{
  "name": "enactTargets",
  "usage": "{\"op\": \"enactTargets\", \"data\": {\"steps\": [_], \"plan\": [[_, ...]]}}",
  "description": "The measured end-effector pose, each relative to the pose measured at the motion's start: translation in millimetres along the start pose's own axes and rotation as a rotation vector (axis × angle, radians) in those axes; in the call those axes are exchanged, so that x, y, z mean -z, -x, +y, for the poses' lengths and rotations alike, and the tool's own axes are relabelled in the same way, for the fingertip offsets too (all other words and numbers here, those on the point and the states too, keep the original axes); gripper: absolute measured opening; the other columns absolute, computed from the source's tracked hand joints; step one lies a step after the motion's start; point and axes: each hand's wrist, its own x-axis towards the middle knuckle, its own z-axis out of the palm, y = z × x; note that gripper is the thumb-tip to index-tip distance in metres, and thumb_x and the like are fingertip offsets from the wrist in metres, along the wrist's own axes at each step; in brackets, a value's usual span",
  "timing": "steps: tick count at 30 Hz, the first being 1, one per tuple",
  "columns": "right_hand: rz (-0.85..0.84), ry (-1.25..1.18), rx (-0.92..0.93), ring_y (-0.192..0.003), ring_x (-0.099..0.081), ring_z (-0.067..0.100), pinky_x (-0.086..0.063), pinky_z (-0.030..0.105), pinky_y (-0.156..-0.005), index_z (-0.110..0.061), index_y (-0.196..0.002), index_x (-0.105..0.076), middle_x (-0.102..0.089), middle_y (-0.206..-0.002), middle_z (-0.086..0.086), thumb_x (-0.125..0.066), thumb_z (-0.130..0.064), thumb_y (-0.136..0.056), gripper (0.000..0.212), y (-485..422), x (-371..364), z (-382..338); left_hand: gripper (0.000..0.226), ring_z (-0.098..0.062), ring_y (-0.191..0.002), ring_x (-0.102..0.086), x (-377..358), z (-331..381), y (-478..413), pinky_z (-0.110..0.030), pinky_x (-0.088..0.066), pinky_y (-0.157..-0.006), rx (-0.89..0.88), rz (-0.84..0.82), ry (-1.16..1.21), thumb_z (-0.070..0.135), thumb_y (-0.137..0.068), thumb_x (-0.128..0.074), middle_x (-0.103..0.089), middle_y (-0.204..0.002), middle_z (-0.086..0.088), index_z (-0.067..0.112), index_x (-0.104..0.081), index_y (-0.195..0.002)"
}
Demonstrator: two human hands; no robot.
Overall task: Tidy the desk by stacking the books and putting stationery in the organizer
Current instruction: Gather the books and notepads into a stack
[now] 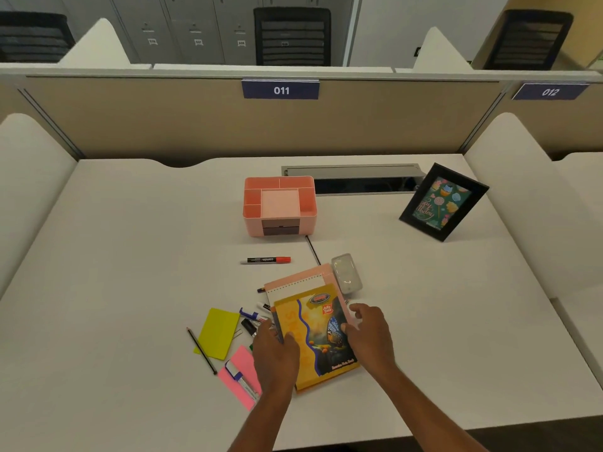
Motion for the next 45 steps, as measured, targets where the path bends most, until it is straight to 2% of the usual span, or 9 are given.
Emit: {"op": "enactTargets", "data": {"steps": [5,11,15,18,21,33,38,43,45], "plan": [[-0.075,-0.029,-0.021,-0.105,-0.066,0.015,-0.060,0.039,-0.089,-0.026,-0.137,-0.055,-0.067,-0.122,-0.005,-0.081,-0.041,-0.087,0.058,-6.2,-5.1,4.6,0.015,-0.017,-0.084,-0.068,2.3,5.0,-5.7,-0.034,-0.057,-0.067,0.077,-0.038,0.045,0.020,-0.094,-0.069,-0.072,-0.096,0.004,0.026,-0.063,-0.106],[-0.146,-0.165,-0.052,-0.094,-0.068,0.011,-0.058,0.022,-0.070,-0.023,-0.116,-0.065,-0.069,-0.111,-0.002,-0.083,-0.024,-0.085,0.036,-7.1,-2.6,-0.6,0.018,-0.019,-0.088,-0.067,4.6,10.3,-10.2,-0.039,-0.061,-0.076,0.113,-0.061,0.121,0.022,-0.097,-0.069,-0.068,-0.100,0.005,0.029,-0.062,-0.112],[-0.225,-0.346,-0.110,-0.092,-0.071,0.012,-0.058,0.021,-0.064,-0.022,-0.111,-0.059,-0.070,-0.108,-0.001,-0.079,-0.011,-0.088,0.032,4.8,13.5,-6.9,0.015,-0.025,-0.093,-0.070,13.2,13.1,-7.3,-0.044,-0.062,-0.079,0.045,-0.161,0.171,0.023,-0.101,-0.067,-0.073,-0.099,0.001,0.035,-0.063,-0.092],[-0.274,-0.519,-0.117,-0.097,-0.075,0.017,-0.064,0.033,-0.077,-0.022,-0.113,-0.057,-0.072,-0.112,0.002,-0.078,-0.008,-0.088,0.036,13.0,33.5,-0.4,0.022,-0.016,-0.097,-0.073,23.2,21.1,1.9,-0.036,-0.062,-0.074,-0.028,-0.276,0.262,0.020,-0.102,-0.066,-0.074,-0.106,0.010,0.042,-0.065,-0.102],[-0.316,-0.635,-0.080,-0.104,-0.075,0.016,-0.064,0.041,-0.087,-0.020,-0.118,-0.060,-0.075,-0.116,0.000,-0.077,-0.003,-0.089,0.038,26.8,56.5,8.3,0.032,-0.014,-0.105,-0.073,26.1,29.7,19.5,-0.046,-0.063,-0.086,-0.129,-0.371,0.277,0.017,-0.103,-0.061,-0.075,-0.112,0.016,0.047,-0.065,-0.116],[0.004,-0.687,-0.058,-0.108,-0.070,0.005,-0.058,0.019,-0.076,-0.034,-0.120,-0.064,-0.076,-0.111,-0.013,-0.080,0.002,-0.086,0.052,69.3,74.8,55.1,0.051,0.002,-0.127,-0.058,-4.0,17.0,68.5,-0.016,-0.048,-0.102,-0.399,-0.562,0.274,-0.001,-0.106,-0.050,-0.066,-0.128,0.027,0.037,-0.050,-0.140],[-0.018,-0.692,-0.090,-0.116,-0.066,0.002,-0.058,0.020,-0.085,-0.035,-0.130,-0.058,-0.073,-0.120,-0.017,-0.079,0.002,-0.087,0.061,77.1,60.8,64.8,0.053,-0.003,-0.137,-0.050,-13.8,-4.2,68.2,-0.013,-0.049,-0.101,-0.384,-0.625,0.198,0.008,-0.107,-0.051,-0.055,-0.146,0.004,0.021,-0.036,-0.156],[-0.003,-0.687,-0.080,-0.119,-0.062,-0.004,-0.054,0.026,-0.098,-0.038,-0.134,-0.054,-0.070,-0.122,-0.024,-0.084,0.000,-0.083,0.071,80.6,51.6,64.0,0.061,0.000,-0.142,-0.042,-23.2,-18.9,65.9,-0.025,-0.046,-0.114,-0.410,-0.575,0.094,0.015,-0.106,-0.056,-0.048,-0.151,0.013,0.037,-0.031,-0.157],[0.000,-0.680,-0.065,-0.121,-0.061,-0.003,-0.053,0.024,-0.098,-0.041,-0.135,-0.053,-0.069,-0.124,-0.024,-0.085,-0.003,-0.082,0.072,80.5,49.2,60.3,0.067,0.003,-0.141,-0.042,-24.5,-20.0,66.6,-0.015,-0.042,-0.112,-0.424,-0.558,0.103,0.011,-0.105,-0.056,-0.048,-0.150,0.018,0.051,-0.030,-0.152]]}}
